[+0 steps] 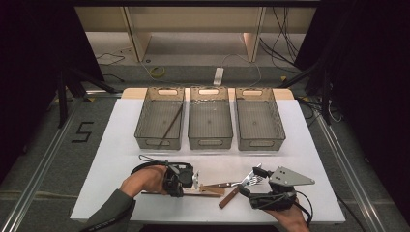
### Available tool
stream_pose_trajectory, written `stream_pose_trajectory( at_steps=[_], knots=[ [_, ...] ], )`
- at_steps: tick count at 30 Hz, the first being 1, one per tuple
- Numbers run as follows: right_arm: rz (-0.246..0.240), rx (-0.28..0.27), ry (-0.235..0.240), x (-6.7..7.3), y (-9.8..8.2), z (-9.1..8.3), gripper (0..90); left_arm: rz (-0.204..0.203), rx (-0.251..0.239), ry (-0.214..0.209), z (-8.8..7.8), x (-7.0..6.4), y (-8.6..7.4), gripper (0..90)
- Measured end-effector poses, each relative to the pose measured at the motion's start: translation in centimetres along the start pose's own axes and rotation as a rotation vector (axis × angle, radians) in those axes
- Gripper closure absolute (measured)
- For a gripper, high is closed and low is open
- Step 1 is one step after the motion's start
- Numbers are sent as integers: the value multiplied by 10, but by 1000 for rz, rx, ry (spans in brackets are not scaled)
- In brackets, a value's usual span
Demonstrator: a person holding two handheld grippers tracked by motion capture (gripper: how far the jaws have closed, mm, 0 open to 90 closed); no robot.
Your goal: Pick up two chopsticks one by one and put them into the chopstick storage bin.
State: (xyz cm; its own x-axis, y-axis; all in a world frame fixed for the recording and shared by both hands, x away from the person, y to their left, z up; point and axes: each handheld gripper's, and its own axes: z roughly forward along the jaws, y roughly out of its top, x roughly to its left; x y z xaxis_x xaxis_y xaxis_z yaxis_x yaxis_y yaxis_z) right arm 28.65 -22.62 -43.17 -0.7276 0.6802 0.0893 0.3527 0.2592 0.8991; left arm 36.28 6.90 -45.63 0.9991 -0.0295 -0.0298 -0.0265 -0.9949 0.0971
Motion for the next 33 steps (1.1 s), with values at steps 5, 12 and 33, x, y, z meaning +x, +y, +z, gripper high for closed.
stream_pose_trajectory(
  at_steps=[5,12,33],
  knots=[
    [1,0,-1,0,0,0,215,3,-6,-6,-4,-2,-2,848],
    [-1,-1,1,0,0,0,214,-3,-28,-19,-13,-8,-3,848],
    [-1,0,0,0,0,0,214,-140,-270,92,-61,0,-21,848]
  ],
)
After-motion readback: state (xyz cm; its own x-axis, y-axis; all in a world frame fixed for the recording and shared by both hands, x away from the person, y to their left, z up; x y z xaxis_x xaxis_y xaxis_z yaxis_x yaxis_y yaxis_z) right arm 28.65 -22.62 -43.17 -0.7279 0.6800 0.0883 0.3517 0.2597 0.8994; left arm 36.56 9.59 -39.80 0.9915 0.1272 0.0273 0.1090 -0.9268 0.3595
